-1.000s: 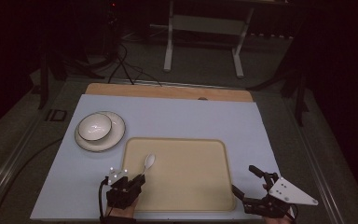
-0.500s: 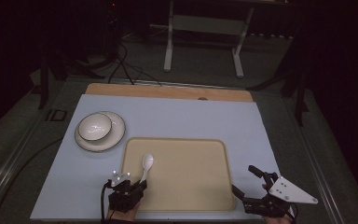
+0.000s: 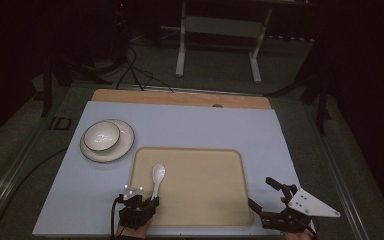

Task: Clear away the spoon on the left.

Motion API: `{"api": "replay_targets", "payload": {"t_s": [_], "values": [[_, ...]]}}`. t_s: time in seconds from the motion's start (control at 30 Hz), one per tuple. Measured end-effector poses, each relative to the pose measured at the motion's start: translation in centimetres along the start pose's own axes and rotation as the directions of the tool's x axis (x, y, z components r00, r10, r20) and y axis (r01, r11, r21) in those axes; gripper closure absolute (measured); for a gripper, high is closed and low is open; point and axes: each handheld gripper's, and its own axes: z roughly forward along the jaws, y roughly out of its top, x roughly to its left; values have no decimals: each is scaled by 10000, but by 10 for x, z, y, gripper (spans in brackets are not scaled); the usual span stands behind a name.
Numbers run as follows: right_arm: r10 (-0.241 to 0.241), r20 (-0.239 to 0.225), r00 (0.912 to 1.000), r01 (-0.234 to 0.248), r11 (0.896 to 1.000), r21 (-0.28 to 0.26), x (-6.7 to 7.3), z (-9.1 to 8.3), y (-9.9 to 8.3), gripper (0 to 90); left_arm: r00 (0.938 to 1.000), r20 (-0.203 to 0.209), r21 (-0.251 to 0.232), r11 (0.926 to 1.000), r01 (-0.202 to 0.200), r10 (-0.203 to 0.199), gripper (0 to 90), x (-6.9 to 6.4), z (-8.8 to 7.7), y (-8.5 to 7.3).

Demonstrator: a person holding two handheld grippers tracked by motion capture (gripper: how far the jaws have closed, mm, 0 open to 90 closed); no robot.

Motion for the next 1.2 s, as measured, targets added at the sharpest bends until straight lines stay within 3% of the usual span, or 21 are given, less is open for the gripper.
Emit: {"api": "replay_targets", "payload": {"t_s": [0.43, 0.8, 1.0, 1.2], "values": [[-45, 35, 10000, 45, 10000, 53, 1, 1, 0, 142, 10000, -15, 268, 9996, -57, 58, 757, -2, 4, -1], [59, 95, 9999, -59, 10000, -22, -1, 0, 0, 142, 10000, 24, 205, 9998, -24, 24, 717, -2, 4, -1], [48, 128, 9999, -48, 10000, 3, -1, 0, 0, 142, 9998, -93, 122, 9998, -175, 176, 645, -4, 3, 1], [38, 147, 9999, -38, 10000, 17, -1, 0, 0, 142, 9979, -294, 109, 9983, -578, 581, 614, -7, -1, 5]]}}
